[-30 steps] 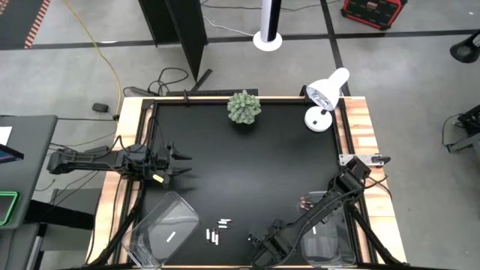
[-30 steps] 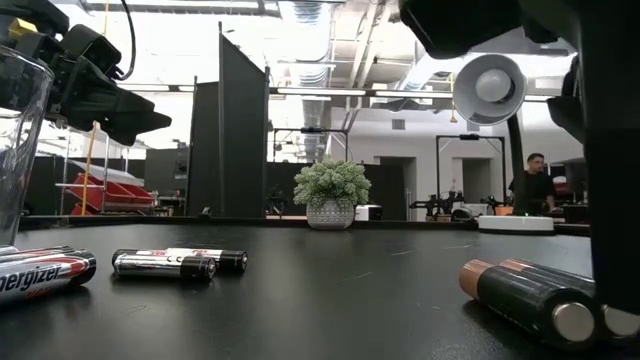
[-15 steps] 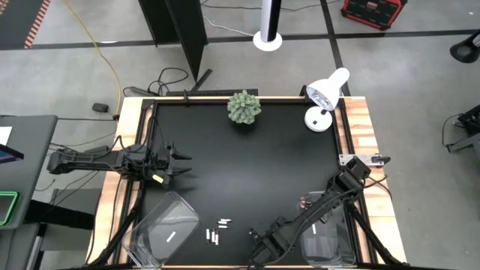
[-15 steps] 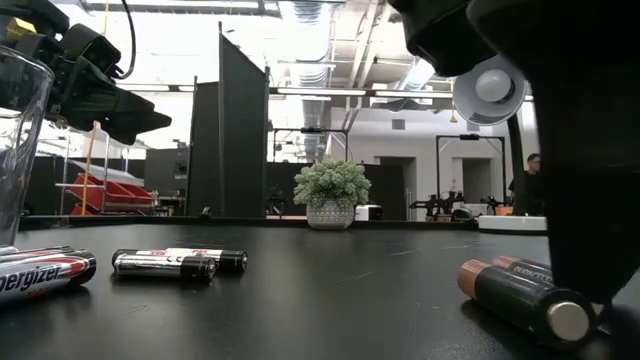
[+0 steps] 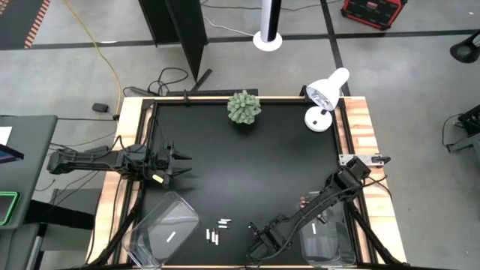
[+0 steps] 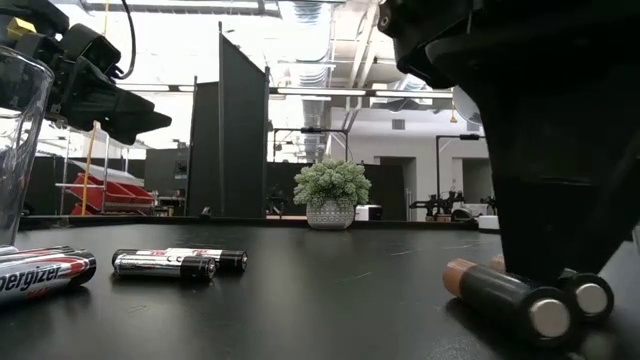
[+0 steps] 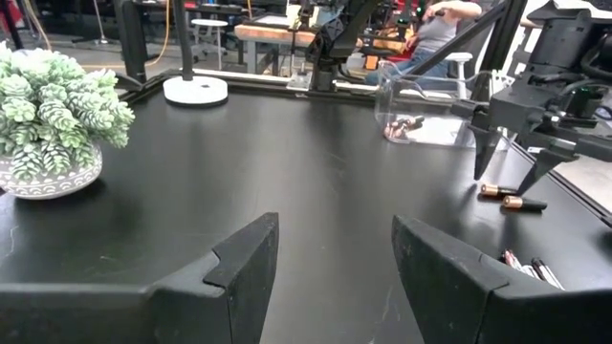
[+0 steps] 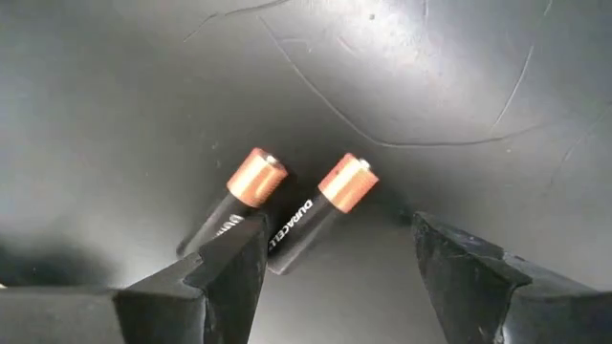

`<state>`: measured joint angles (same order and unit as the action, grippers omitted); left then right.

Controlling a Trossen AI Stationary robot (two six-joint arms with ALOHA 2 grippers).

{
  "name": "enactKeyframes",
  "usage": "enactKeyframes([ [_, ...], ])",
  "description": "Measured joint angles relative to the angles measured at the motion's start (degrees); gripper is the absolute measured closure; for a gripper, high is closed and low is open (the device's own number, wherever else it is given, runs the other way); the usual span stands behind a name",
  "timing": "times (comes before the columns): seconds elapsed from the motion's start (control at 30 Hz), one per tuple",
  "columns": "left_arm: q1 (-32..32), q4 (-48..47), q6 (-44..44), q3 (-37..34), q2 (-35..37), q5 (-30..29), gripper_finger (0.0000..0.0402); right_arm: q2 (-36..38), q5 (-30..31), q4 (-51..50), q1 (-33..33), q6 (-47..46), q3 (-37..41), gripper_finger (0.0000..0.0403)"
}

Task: Sort batteries
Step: Put the black battery into the right transparent bin

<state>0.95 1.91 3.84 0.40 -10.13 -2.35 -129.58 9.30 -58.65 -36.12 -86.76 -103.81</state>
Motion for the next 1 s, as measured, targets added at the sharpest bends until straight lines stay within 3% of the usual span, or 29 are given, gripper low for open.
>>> enactKeyframes([
  [0.37,0.0,0.0,-1.02,0.0,0.0,0.0,0.0201,-0.04,-0.02,0.22,0.66,-4.13,0.51,0.0144],
  [1.0,0.0,0.0,-1.05,0.0,0.0,0.0,0.0201,0.22,-1.7,1.68,1.03,-5.8,3.61,0.0355],
])
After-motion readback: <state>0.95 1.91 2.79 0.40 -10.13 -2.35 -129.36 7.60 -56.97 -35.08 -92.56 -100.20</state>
